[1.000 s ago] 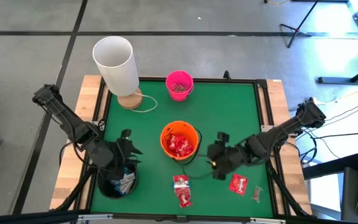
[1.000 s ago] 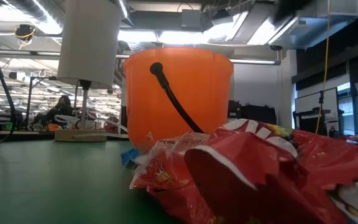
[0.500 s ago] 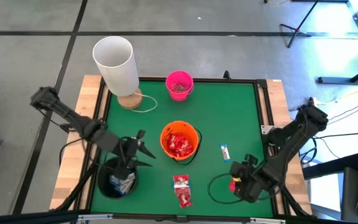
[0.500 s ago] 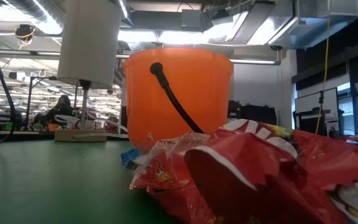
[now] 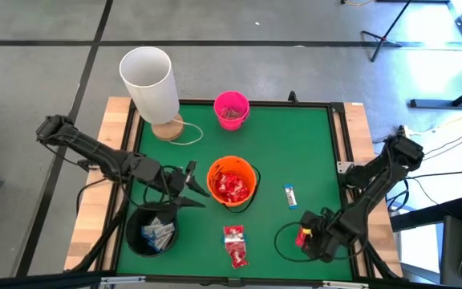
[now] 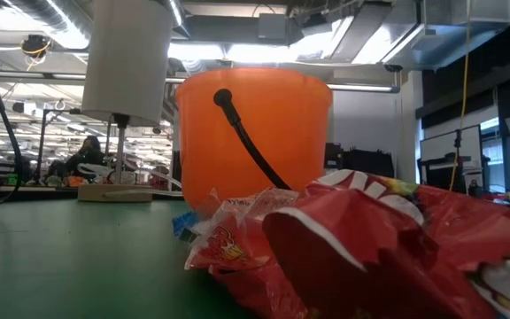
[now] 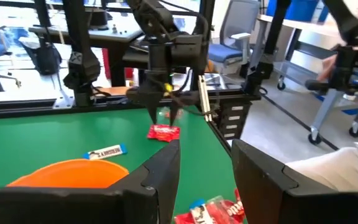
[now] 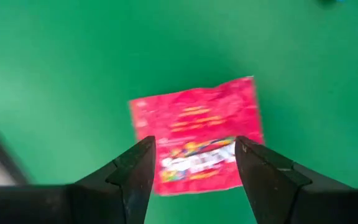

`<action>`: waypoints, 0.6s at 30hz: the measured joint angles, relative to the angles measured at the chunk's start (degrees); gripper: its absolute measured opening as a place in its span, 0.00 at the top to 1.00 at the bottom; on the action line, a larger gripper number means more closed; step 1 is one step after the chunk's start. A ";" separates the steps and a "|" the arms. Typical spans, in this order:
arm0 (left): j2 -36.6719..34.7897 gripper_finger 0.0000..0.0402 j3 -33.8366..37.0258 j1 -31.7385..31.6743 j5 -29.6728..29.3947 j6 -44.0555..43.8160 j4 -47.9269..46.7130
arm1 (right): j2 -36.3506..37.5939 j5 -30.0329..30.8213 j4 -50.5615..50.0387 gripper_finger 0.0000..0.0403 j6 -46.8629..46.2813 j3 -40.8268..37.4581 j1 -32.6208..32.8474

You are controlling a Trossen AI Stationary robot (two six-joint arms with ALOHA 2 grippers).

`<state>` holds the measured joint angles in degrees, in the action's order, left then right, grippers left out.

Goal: Sort candy
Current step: Put the red candy into the orange bucket

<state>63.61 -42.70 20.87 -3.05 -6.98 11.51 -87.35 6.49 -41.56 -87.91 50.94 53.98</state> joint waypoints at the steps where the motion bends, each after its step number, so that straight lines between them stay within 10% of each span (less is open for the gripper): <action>1: 0.00 0.66 0.00 -0.22 0.58 0.00 -0.02 | 0.00 0.07 -0.03 0.46 -0.41 -0.75 0.00; 18: 0.00 0.66 0.00 -0.72 0.17 0.09 -4.37 | -5.32 -3.69 1.82 0.51 1.17 -4.48 0.00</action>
<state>63.61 -42.70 20.14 -2.88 -6.89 7.14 -92.67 2.81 -39.74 -86.73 46.46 53.98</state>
